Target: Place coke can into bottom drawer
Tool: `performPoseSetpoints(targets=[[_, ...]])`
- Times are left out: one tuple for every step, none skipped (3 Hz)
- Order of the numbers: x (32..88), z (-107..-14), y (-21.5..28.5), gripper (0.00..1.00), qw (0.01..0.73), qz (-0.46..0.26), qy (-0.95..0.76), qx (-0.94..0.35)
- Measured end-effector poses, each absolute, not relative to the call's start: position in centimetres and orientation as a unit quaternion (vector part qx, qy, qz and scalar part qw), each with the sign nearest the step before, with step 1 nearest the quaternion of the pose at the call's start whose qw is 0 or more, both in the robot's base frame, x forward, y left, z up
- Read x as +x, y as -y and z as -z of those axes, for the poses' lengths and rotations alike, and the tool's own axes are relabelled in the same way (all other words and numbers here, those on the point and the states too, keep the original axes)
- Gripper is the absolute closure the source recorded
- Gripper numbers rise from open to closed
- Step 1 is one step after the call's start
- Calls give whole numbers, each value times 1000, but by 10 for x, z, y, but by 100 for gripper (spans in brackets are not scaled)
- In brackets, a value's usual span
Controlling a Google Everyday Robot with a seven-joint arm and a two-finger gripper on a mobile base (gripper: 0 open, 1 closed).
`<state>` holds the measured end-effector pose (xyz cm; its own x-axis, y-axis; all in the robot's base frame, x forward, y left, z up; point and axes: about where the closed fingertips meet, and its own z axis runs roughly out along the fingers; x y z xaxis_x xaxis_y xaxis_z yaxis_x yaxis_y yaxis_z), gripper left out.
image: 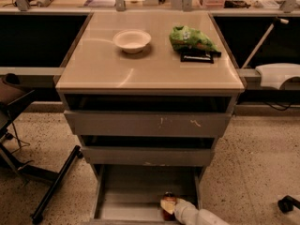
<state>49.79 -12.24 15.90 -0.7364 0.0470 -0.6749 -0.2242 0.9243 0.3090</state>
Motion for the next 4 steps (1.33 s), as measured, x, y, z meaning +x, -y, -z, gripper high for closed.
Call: performPoseSetpoints(targets=[[498,-159,122,58,360,-188,-913,-49],[498,-159,122,35,360,-189,-913,-49],[498,-159,122,11,360,-189,-913,-49],[498,-159,122,0,360,-189,-913,-49]])
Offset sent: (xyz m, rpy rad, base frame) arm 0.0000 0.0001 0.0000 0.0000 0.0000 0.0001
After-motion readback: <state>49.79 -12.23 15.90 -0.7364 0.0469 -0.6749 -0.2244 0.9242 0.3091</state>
